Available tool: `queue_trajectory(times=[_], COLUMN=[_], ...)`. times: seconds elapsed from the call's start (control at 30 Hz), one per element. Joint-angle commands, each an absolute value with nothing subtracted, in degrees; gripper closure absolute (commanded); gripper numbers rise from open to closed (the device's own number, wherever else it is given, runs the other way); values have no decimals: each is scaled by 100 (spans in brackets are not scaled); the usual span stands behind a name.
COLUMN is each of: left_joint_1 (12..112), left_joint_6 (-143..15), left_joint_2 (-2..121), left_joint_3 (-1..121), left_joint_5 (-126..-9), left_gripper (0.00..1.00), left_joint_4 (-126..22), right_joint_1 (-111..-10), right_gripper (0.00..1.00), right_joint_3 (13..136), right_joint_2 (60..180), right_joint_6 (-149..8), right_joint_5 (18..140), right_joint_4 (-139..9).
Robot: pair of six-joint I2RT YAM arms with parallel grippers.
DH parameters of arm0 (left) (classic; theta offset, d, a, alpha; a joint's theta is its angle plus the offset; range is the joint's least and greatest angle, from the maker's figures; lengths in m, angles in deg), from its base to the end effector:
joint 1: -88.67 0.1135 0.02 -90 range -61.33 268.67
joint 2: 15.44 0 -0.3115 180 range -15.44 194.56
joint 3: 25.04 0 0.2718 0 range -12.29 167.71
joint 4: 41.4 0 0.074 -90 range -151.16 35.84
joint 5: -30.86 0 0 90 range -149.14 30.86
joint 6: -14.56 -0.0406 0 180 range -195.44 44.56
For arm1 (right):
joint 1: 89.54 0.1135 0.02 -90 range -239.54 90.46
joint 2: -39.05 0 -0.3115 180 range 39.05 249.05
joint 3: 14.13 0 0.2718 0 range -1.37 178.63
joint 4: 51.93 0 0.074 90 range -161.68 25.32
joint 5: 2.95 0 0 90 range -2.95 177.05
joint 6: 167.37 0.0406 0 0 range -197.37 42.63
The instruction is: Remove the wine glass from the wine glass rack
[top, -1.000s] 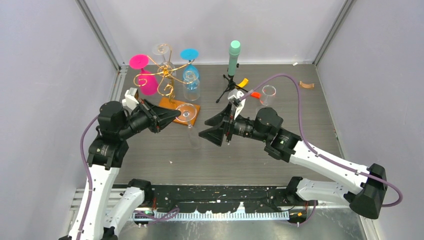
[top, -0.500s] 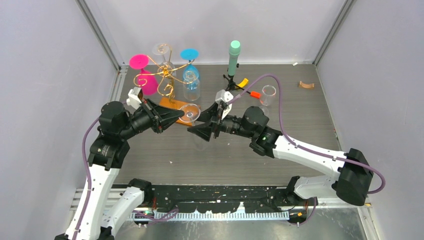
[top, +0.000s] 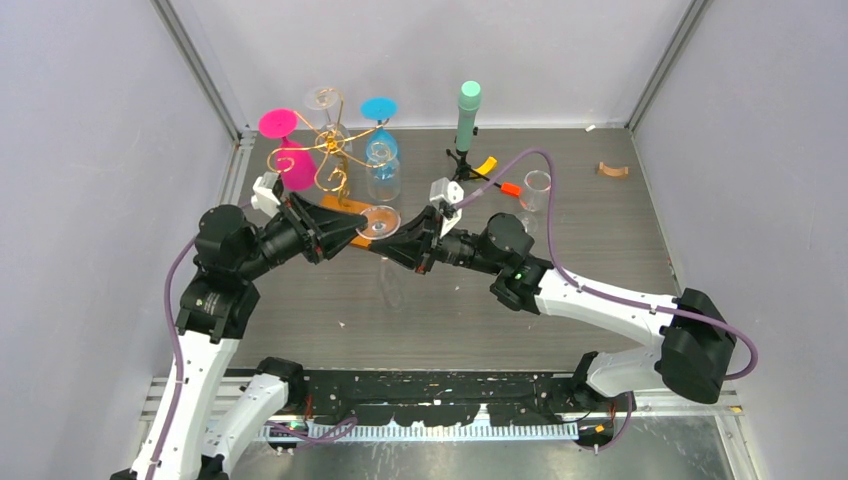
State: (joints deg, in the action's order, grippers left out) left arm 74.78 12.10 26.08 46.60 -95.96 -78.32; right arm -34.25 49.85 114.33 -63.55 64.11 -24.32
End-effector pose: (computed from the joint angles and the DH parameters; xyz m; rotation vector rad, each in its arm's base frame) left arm 0.1181 -0.0543 0.4438 -0.7135 1.9224 -1.7658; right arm 0.1660 0.2674 0.3928 -0.8348 1.1538 1.2703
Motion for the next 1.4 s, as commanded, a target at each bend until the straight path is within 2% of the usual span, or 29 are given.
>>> queue_trajectory(times=[0.0, 0.07, 0.13, 0.27, 0.37, 0.53, 0.73, 0.83, 1.0, 1.13, 1.23, 1.37], left_joint_1=[7443, 7443, 7443, 7443, 7443, 7443, 7443, 7427, 7424, 7426, 7426, 7422], left_joint_6=[933, 867, 806, 208, -922, -2634, -3393, -3380, -2864, -2088, -1434, -817], left_joint_2=[2423, 2368, 2331, 2215, 2016, 1977, 2860, 3109, 2871, 2475, 2303, 2313], left_joint_3=[4840, 4762, 4649, 4470, 4405, 4262, 4234, 4306, 4421, 4157, 3729, 3437], left_joint_5=[-9560, -9513, -9504, -9589, -9690, -10054, -11332, -11386, -10504, -9593, -9474, -9511], left_gripper=[55, 40, 31, 23, 19, 17, 17, 16, 16, 14, 13, 14], left_joint_4=[-7260, -7151, -6970, -6775, -6907, -6843, -6249, -6210, -6612, -6946, -6778, -6453], right_joint_1=[-3399, -3399, -3399, -3401, -3399, -3399, -3408, -3408, -3416, -3409, -3409, -3411], right_gripper=[100, 100, 100, 100, 100, 100, 100, 100, 100, 100, 100, 100], right_joint_3=[5101, 5040, 4976, 4867, 5021, 5539, 6304, 6245, 5862, 5363, 4738, 4688], right_joint_2=[11307, 11229, 11118, 10776, 10515, 10261, 10324, 10268, 10085, 9962, 9907, 9943], right_joint_6=[-5851, -5721, -5564, -5078, -4395, -3508, -2422, -1862, -1230, -594, 140, 437], right_joint_5=[6800, 7083, 7455, 8450, 9601, 10339, 10745, 11076, 12248, 13093, 13663, 13799], right_joint_4=[-1531, -1437, -1440, -1835, -2962, -5018, -6686, -6748, -6500, -5751, -4754, -4488])
